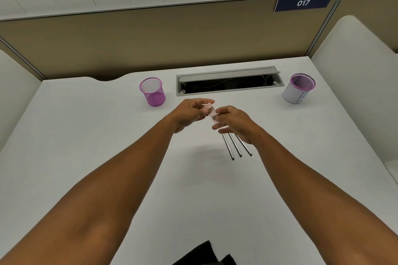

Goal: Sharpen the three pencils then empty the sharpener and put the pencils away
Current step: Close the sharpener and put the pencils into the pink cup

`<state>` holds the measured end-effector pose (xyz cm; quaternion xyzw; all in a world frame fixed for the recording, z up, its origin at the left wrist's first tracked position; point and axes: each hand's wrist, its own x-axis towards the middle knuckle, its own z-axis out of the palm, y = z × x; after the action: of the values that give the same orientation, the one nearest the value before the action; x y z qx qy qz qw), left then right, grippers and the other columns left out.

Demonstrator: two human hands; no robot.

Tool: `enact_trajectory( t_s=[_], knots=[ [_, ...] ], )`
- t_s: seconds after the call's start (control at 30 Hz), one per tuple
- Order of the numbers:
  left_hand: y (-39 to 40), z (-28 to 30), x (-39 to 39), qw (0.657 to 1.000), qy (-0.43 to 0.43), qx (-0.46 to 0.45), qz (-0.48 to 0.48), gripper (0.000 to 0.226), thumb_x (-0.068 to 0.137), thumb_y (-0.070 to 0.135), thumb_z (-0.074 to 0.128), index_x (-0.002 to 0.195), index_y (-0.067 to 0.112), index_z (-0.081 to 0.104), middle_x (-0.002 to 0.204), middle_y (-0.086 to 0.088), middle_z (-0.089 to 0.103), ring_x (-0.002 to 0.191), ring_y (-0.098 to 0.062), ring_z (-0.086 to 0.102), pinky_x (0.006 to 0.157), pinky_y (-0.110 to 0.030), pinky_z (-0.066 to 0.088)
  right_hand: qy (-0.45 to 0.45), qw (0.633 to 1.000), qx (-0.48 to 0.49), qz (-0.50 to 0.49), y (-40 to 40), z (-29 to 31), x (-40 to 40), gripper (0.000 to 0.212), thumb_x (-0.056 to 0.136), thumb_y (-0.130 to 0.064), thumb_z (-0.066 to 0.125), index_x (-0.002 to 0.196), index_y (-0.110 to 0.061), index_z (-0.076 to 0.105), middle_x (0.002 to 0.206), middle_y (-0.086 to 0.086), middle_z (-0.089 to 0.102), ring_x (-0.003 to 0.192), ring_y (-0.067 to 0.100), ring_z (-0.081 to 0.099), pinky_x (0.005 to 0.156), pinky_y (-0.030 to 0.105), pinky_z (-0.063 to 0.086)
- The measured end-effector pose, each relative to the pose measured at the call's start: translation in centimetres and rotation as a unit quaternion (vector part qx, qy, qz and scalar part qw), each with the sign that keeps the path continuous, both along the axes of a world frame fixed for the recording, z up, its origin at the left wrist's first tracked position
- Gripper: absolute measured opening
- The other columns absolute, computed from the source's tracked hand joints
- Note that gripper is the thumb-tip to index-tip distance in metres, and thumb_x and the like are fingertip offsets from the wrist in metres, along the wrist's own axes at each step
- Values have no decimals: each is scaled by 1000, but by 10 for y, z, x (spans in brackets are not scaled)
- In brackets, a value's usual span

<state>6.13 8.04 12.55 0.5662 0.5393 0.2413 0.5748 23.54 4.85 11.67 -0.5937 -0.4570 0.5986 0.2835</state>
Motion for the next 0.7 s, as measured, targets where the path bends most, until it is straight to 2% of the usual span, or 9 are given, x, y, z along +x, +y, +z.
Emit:
enact_trajectory(
  t_s=[0.1, 0.2, 0.37, 0.43, 0.5, 0.57, 0.7],
  knots=[
    [0, -9, 7, 1000, -1, -2, 1, 33, 95, 5, 56, 125, 18, 64, 126, -8, 62, 116, -24, 57, 97, -30, 49, -41, 999, 18, 12, 1, -9, 6, 34, 88, -10, 63, 121, -10, 54, 115, 11, 64, 94, 22, 70, 83, 36, 58],
    [2, -19, 14, 1000, 7, -5, -1, 34, 94, 5, 58, 122, 23, 65, 126, -6, 62, 115, -25, 57, 101, -35, 48, -91, 995, 43, 10, 2, -16, 12, 30, 85, -10, 66, 114, -12, 59, 112, 8, 64, 94, 24, 68, 80, 34, 58],
    [5, -37, 25, 999, 21, -25, 11, 49, 91, 3, 61, 135, 24, 55, 129, -6, 60, 111, -23, 58, 93, -32, 50, -170, 983, 61, -31, 9, -31, 29, 30, 80, -10, 69, 109, -14, 64, 107, 4, 67, 88, 18, 61, 71, 26, 48],
    [4, -50, 26, 998, 33, -27, 34, 48, 91, 7, 62, 135, 24, 54, 131, -5, 59, 111, -21, 58, 92, -32, 51, -195, 977, 56, -60, 11, -38, 39, 32, 79, -11, 69, 110, -15, 65, 106, 2, 67, 90, 17, 61, 74, 24, 46],
    [1, -64, 24, 996, 49, -20, 67, 45, 91, 14, 63, 135, 25, 55, 131, -4, 59, 113, -20, 58, 97, -35, 49, -224, 970, 50, -82, 12, -45, 49, 33, 79, -12, 69, 112, -14, 66, 106, 0, 65, 91, 15, 58, 76, 24, 45],
    [0, -77, 22, 992, 67, -9, 105, 42, 91, 20, 63, 133, 25, 57, 129, -1, 60, 115, -17, 57, 96, -30, 46, -250, 963, 41, -94, 14, -54, 60, 34, 79, -14, 69, 112, -14, 65, 107, 0, 64, 91, 14, 57, 76, 25, 45],
    [-2, -99, 13, 976, 141, 52, 156, 36, 92, 23, 61, 127, 21, 62, 127, 0, 62, 117, -16, 57, 98, -27, 44, -284, 952, 20, -110, 18, -69, 72, 32, 79, -15, 68, 110, -12, 65, 108, 4, 65, 91, 17, 57, 80, 30, 50]
  ],
)
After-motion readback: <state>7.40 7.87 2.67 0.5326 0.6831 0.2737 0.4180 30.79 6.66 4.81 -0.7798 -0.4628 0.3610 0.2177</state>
